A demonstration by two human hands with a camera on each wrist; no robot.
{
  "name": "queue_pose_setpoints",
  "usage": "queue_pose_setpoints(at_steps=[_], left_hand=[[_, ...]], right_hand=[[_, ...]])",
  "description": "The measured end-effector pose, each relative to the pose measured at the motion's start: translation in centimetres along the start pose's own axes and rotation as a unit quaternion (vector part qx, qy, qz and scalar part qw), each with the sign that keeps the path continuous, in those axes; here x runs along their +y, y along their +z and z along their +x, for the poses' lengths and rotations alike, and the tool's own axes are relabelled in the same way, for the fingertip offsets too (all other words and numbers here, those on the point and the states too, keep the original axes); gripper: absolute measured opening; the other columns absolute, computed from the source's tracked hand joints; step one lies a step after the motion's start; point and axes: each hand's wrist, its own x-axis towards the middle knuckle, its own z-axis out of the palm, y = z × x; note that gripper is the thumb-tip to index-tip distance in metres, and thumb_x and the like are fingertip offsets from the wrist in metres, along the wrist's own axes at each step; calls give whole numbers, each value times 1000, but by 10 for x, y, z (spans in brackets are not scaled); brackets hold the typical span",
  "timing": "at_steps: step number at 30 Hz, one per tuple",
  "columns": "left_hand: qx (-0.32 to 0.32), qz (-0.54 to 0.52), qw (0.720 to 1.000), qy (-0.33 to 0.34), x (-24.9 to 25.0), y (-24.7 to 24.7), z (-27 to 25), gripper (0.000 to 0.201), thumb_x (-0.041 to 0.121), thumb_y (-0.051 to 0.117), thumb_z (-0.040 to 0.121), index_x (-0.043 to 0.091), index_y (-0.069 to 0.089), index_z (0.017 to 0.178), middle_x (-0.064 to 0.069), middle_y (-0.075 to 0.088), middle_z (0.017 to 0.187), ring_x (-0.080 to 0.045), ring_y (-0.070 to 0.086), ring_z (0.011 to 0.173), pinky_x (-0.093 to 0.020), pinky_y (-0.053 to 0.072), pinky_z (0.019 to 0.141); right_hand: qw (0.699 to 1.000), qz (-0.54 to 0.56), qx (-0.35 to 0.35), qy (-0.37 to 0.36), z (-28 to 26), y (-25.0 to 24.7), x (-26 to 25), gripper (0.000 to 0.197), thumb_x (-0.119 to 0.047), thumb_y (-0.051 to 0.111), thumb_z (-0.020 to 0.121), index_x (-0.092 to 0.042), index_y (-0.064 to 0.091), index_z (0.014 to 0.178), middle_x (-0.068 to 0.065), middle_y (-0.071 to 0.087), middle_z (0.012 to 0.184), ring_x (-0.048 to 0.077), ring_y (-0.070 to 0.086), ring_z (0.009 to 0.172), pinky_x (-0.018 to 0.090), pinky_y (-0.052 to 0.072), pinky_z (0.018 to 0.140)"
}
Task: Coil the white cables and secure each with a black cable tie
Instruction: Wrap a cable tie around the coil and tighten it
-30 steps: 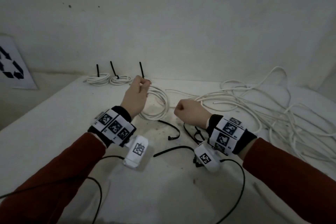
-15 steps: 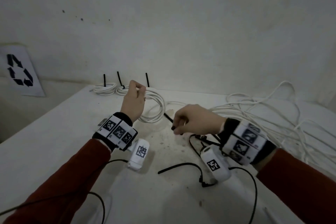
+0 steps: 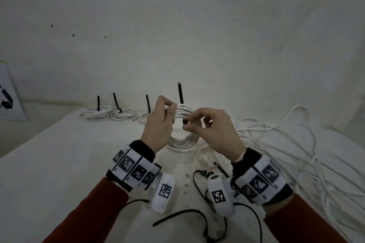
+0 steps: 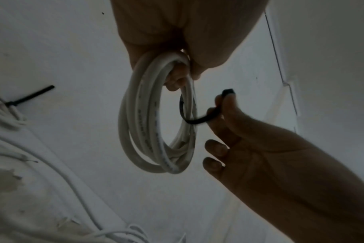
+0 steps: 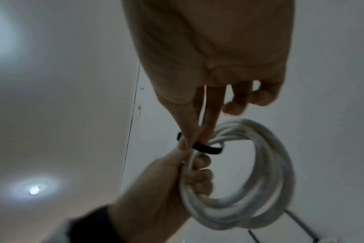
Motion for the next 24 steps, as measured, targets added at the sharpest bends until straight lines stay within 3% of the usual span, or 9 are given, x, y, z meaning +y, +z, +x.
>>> queue_pose_setpoints(at_steps=[4, 7, 10, 12, 14, 16, 18, 21, 24], left_hand=[[-34, 0, 999, 17, 4, 11, -2, 13, 24, 40, 100, 13, 43, 94, 6, 59, 64, -2, 45, 45, -19, 34, 48], [-61, -10, 998, 11, 3, 17, -5, 11, 25, 40, 100, 16, 42, 94, 9, 55, 53, -2, 42, 41, -19, 31, 46], [-89, -27, 996, -14, -1, 22, -7, 10, 28, 40, 99, 25, 40, 90, 1, 50, 53, -15, 42, 45, -28, 33, 47], [-101, -58, 992, -38, -3, 25, -7, 11, 26, 40, 100, 24, 40, 89, 5, 48, 49, -16, 41, 47, -29, 33, 49], [-114, -95, 987, -67, -4, 27, -6, 12, 24, 41, 100, 21, 40, 88, 8, 47, 46, -15, 40, 48, -30, 33, 51], [-127, -122, 981, -80, -6, 30, -5, 13, 25, 43, 98, 21, 40, 87, 9, 43, 46, -13, 38, 48, -31, 33, 52], [-141, -151, 976, -76, -8, 33, -7, 15, 32, 46, 94, 22, 40, 85, 10, 38, 48, -12, 33, 47, -31, 30, 50], [-159, -174, 970, -58, -10, 35, -9, 25, 37, 55, 82, 17, 39, 85, 15, 48, 52, -2, 36, 45, -19, 30, 47], [-153, -171, 972, -43, -9, 36, -11, 32, 33, 64, 76, 14, 39, 83, 15, 62, 72, 4, 49, 53, -13, 37, 52]], right_hand=[[996, -8, 76, -51, 7, -8, 17, 17, -26, 82, 72, -29, 71, 85, -4, 44, 95, -2, 45, 84, 11, 34, 71], [996, 11, 81, -30, 7, -10, 26, 16, -34, 79, 71, -38, 67, 82, -4, 44, 111, 8, 47, 108, 6, 34, 80], [998, 30, 64, -6, 8, -13, 34, 16, -39, 75, 68, -37, 68, 82, -5, 45, 126, 6, 43, 122, 3, 31, 89], [998, 48, 40, 29, 11, -17, 39, 16, -40, 75, 68, -36, 69, 81, -10, 44, 132, 3, 41, 127, 12, 32, 97], [991, 110, 13, 76, 13, -19, 43, 17, -42, 78, 66, -36, 70, 79, -14, 52, 125, 11, 45, 128, 33, 34, 106], [967, 228, -26, 110, 15, -19, 52, 32, -46, 85, 59, -27, 72, 80, -10, 67, 101, 23, 59, 105, 45, 45, 99], [944, 303, -51, 120, 15, -20, 55, 36, -42, 88, 56, -21, 72, 80, -4, 70, 90, 20, 65, 87, 33, 53, 83], [948, 294, -57, 110, 13, -21, 50, 18, -23, 77, 64, -19, 70, 80, -3, 69, 100, 9, 67, 97, 18, 51, 77], [953, 280, -58, 104, 11, -21, 47, 15, -17, 72, 70, -15, 67, 84, 8, 68, 111, 13, 62, 113, 27, 53, 89]])
